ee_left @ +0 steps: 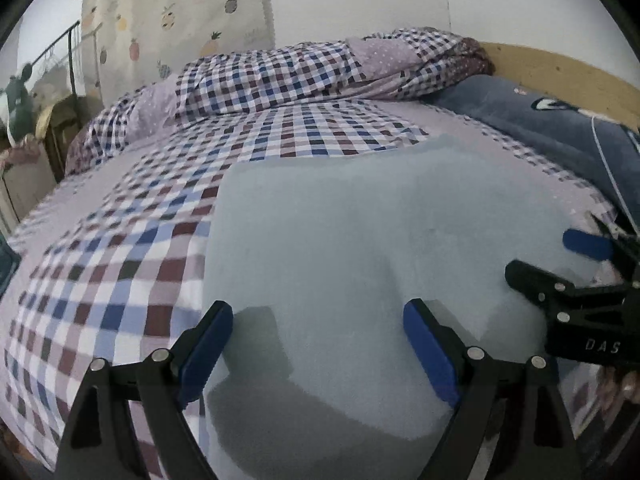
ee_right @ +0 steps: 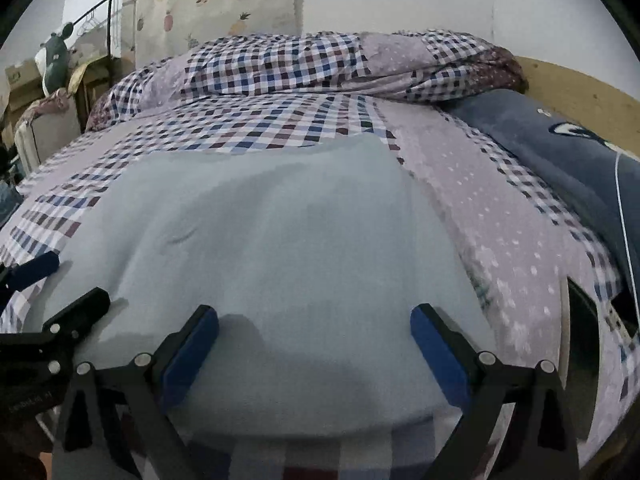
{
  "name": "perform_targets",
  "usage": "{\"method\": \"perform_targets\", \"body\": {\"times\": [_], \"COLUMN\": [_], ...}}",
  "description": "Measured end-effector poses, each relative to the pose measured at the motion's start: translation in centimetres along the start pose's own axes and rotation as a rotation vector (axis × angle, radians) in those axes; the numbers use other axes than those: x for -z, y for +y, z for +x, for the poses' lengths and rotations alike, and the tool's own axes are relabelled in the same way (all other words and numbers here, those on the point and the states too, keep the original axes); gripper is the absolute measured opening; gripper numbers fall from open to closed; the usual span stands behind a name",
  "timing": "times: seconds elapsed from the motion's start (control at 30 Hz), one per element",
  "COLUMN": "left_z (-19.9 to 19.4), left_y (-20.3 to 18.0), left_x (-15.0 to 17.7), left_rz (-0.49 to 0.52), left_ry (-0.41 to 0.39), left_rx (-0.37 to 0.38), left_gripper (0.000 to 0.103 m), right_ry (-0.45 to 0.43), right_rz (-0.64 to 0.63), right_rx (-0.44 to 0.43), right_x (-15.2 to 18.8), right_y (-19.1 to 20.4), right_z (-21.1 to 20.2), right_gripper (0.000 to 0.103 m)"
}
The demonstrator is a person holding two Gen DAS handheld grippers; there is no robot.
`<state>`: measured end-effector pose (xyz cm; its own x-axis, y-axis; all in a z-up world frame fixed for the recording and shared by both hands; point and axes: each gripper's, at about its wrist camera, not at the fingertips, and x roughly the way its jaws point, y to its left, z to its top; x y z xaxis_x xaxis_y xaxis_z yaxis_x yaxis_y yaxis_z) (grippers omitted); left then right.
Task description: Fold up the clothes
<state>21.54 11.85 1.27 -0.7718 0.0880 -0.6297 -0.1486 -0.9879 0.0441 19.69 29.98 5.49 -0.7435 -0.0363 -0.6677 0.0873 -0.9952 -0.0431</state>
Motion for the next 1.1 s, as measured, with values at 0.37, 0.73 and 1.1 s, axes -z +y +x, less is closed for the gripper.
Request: {"method": "perform_targets", "body": {"times": [0.37,0.73,1.1], "left_z": [-2.1,-2.5,-5.5], "left_y": [0.9,1.2,7.6], "left_x": [1.5,4.3,4.8], "left_rz": [0.030,0.114,-0.085], "left_ry": [0.017,0.164,0.182], "left_rx": [0.062,0.108,0.341], "left_gripper": [0.090,0.101,0.101], "right_ry": [0.040,0.124,-0.002], "right_rz": [0.085,0.154,0.108], "right_rx": [0.051,0.039,0.033], "right_x": [2.6,4.1,2.8], "right_y": [0.5,0.1,2.3], "right_z": [-2.2,-2.9,-6.9], "right_gripper": [0.099,0.100,0.100]}}
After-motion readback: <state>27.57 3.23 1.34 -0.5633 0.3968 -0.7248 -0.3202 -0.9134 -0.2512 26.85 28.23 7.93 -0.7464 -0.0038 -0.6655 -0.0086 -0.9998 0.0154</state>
